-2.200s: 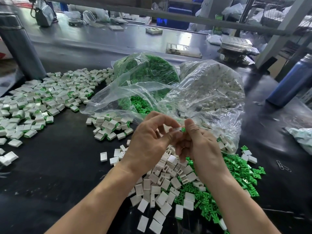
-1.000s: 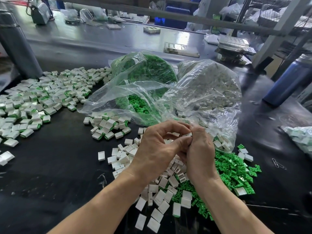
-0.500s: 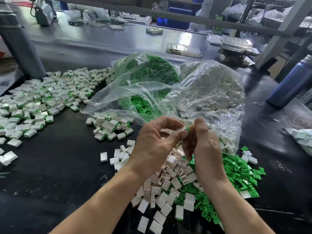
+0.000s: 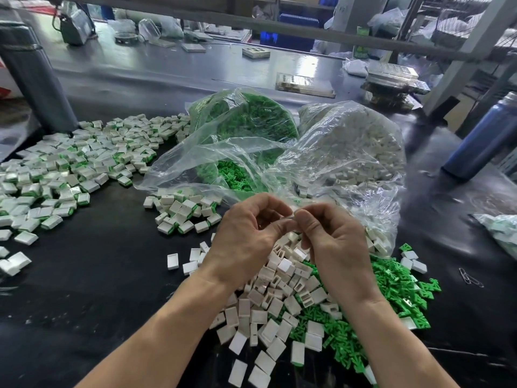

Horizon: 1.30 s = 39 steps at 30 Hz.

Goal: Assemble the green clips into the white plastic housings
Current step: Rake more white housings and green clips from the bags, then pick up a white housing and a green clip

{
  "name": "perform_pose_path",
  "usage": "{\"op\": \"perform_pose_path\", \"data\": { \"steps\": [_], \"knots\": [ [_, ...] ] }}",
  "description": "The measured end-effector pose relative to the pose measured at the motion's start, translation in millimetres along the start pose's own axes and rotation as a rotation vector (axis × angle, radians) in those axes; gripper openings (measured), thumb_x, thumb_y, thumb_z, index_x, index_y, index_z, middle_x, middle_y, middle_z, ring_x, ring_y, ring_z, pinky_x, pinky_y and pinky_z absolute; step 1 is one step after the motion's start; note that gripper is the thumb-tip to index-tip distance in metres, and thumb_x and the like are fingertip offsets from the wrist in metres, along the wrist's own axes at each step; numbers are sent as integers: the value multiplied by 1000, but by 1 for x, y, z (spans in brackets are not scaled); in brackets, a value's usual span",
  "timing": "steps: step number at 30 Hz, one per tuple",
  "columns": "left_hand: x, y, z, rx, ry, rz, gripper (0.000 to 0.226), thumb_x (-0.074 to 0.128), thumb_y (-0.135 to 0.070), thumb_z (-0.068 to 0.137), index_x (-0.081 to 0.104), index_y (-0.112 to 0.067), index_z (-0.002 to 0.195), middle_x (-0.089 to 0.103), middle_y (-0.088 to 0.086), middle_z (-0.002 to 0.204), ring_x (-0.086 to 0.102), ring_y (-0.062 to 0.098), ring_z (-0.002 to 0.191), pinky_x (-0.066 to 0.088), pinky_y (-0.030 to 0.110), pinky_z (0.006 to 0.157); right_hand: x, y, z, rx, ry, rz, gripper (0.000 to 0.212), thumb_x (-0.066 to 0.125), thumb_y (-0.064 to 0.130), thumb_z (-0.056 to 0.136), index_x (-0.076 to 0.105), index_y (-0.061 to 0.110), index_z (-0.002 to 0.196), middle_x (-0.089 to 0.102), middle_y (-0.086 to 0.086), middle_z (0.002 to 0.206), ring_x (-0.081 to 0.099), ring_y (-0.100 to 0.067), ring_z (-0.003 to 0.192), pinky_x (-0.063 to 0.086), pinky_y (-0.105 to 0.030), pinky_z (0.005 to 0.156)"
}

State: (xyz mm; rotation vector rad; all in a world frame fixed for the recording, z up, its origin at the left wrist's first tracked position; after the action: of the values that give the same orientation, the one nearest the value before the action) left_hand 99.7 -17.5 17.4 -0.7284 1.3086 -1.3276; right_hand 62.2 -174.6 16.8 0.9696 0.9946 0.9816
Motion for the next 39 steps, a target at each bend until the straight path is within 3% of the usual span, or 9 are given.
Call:
{"op": "perform_pose_path", "data": {
  "steps": [6, 9, 13, 22, 29, 31, 34, 36, 39],
  "knots": [
    [-31, 9, 4, -72, -94, 369, 13, 76, -24, 91, 67, -33, 91, 68, -16, 85, 67, -6, 77, 54, 8, 66, -10, -6, 3, 67, -30, -125, 11, 68, 34, 99, 72, 31, 90, 74, 7, 84, 65, -5, 69, 52, -20, 61],
    [-56, 12, 6, -108, -233, 524, 8, 77, -26, 91, 71, -28, 97, 68, -12, 94, 67, 2, 79, 58, 16, 71, -15, -8, 5, 102, -5, -251, 13, 69, 38, 99, 71, 31, 88, 73, 7, 83, 67, -10, 71, 56, -28, 61],
    [-85, 14, 9, -181, -384, 661, 11, 78, -27, 91, 74, -24, 101, 73, -5, 101, 70, 15, 89, 62, 41, 86, -27, -8, 9, 146, 24, -423, 18, 66, 43, 100, 70, 31, 86, 71, 8, 79, 66, -5, 69, 46, -19, 59],
    [-100, 21, 11, -318, -490, 758, 15, 80, -26, 91, 66, -28, 87, 71, -6, 84, 69, 21, 81, 59, 47, 90, -50, -10, 16, 288, 22, -619, 41, 66, 50, 98, 67, 19, 72, 63, 3, 62, 56, -15, 58, 40, -29, 54],
    [-93, 15, 11, -210, -490, 762, 15, 77, -33, 93, 70, -21, 90, 73, -2, 88, 69, 21, 80, 60, 44, 83, -60, -16, 19, 379, 95, -693, 42, 71, 51, 94, 69, 19, 67, 57, 11, 44, 46, -2, 35, 37, -24, 49],
    [-87, 12, 10, -154, -441, 698, 15, 75, -34, 94, 70, -21, 90, 71, -6, 84, 68, 13, 75, 59, 34, 72, -63, -18, 18, 400, 118, -688, 36, 74, 52, 92, 73, 22, 70, 63, 13, 50, 46, 1, 35, 38, -23, 48],
    [-69, 10, 8, -134, -268, 599, 11, 73, -34, 94, 67, -31, 86, 67, -17, 78, 64, -5, 65, 48, 8, 55, -65, -16, 16, 427, 155, -669, 27, 79, 53, 86, 76, 29, 75, 71, 10, 62, 55, 0, 47, 42, -23, 51],
    [-56, 12, 6, -154, -157, 587, 13, 72, -33, 95, 65, -37, 86, 67, -18, 80, 65, -8, 67, 51, 7, 61, -63, -16, 15, 444, 199, -649, 26, 82, 54, 82, 77, 30, 75, 72, 10, 65, 62, -7, 58, 45, -25, 55],
    [-48, 16, 6, -180, -99, 676, 4, 69, -34, 98, 68, -36, 101, 66, -20, 94, 63, -3, 80, 55, 21, 79, -57, -17, 12, 465, 257, -680, 29, 87, 55, 76, 75, 28, 76, 72, 10, 66, 65, -10, 65, 45, -25, 55]
  ]
}}
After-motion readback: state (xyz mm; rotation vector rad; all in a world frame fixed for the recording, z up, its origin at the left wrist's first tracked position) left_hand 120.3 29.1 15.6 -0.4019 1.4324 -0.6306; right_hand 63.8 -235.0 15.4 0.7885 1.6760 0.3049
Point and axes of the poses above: each hand's wrist, its own z-axis towards the middle knuckle, its own x-axis out of the palm, y = z × x, the point moved 4 cm from there along z, towards the middle knuckle
